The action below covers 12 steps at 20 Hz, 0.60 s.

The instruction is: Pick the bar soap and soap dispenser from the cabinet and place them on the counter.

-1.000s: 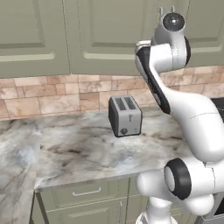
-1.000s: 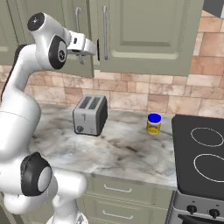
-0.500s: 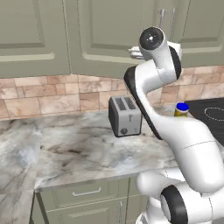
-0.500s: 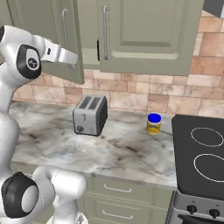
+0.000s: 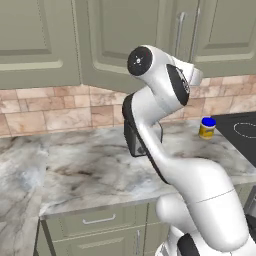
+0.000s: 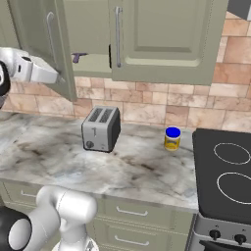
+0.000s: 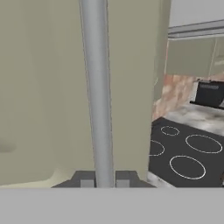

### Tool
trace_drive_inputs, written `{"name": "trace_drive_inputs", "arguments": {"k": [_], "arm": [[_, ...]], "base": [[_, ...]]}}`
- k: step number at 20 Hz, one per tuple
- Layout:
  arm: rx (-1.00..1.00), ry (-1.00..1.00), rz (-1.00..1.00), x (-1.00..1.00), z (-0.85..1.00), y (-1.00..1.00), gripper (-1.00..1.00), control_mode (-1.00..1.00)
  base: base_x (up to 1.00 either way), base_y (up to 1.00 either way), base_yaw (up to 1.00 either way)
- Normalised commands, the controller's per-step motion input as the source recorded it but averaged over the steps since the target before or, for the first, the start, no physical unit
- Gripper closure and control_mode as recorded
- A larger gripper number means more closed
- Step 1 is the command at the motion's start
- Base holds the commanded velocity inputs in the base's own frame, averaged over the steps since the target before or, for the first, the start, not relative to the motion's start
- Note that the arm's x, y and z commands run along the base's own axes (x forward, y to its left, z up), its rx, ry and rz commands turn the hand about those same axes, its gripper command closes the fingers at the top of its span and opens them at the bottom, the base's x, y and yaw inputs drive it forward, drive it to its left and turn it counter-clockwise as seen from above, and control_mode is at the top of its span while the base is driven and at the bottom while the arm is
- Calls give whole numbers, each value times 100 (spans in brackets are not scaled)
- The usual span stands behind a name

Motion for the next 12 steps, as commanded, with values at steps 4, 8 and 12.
{"name": "trace_drive_inputs", "arguments": {"k": [4,8,12], "arm": [[0,-2,-21,-61,0,40,100,-100],[0,0,-17,-65,0,41,100,-100],[0,0,-15,-65,0,42,100,-100]], "base": [[0,0,0],[0,0,0],[0,0,0]]}}
